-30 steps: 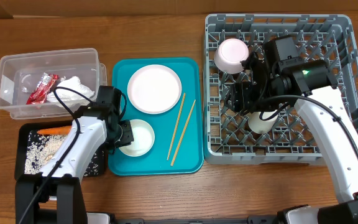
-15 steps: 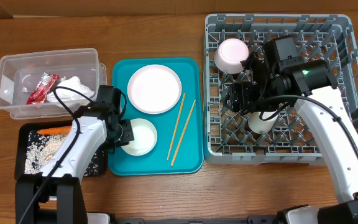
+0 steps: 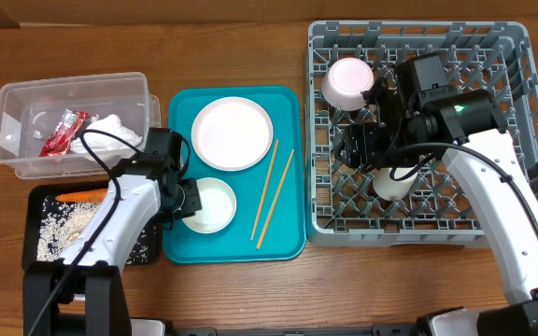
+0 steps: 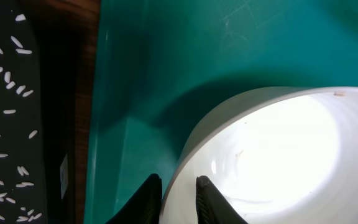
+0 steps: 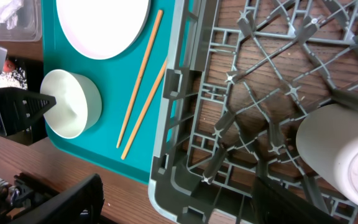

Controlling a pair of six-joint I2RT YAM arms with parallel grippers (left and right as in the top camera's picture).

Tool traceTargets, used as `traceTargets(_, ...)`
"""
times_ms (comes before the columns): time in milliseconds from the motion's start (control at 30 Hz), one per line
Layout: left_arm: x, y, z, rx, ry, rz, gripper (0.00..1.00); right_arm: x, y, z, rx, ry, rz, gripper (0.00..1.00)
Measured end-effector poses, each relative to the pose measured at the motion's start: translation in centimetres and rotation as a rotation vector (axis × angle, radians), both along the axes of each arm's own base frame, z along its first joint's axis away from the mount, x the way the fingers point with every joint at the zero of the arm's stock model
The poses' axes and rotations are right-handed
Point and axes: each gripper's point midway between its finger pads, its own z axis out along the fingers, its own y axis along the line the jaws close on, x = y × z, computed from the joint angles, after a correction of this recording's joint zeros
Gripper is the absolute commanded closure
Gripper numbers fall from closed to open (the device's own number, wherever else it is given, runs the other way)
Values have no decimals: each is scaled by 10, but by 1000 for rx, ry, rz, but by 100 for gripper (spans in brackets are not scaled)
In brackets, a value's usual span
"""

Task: Sort waste into correct bins and load items into the dishwasher
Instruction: 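Lift the white bowl and carry it right toward the rack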

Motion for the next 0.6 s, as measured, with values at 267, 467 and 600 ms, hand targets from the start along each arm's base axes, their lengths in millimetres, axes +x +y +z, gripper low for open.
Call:
traceTargets(267, -3, 0, -3, 1, 10, 0, 78, 0, 0, 0, 0, 0, 0, 21)
traceTargets(467, -9, 0, -10, -2, 18, 0, 83, 0, 0, 0, 0, 0, 0, 21)
traceTargets(600, -6, 0, -11, -5, 6, -1, 88, 0, 0, 0, -1, 0, 0, 21)
